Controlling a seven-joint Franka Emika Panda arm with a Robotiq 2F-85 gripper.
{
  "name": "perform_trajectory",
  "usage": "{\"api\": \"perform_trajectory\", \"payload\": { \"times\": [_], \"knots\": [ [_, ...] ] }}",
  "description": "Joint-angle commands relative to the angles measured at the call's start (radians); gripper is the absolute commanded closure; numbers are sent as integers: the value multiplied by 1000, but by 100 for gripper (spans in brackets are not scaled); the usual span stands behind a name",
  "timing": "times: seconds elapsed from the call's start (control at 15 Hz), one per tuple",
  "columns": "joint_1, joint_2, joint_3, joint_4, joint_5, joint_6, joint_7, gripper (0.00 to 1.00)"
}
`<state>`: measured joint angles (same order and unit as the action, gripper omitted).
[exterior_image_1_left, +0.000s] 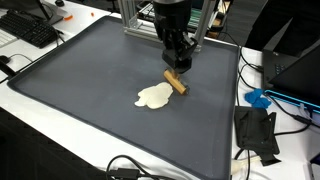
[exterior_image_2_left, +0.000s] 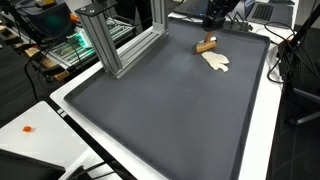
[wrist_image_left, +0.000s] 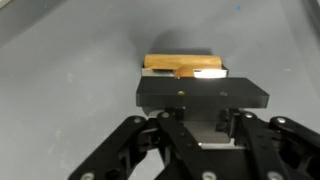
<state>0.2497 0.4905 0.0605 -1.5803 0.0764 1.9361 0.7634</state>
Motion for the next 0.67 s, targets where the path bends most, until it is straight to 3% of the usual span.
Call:
{"api": "perform_trajectory", "payload": {
  "times": [0.0, 0.6],
  "knots": [
    [-13, -44, 7, -62, 16, -5, -38, 78],
    [-18, -186, 13, -163, 20, -2, -100, 78]
  ]
}}
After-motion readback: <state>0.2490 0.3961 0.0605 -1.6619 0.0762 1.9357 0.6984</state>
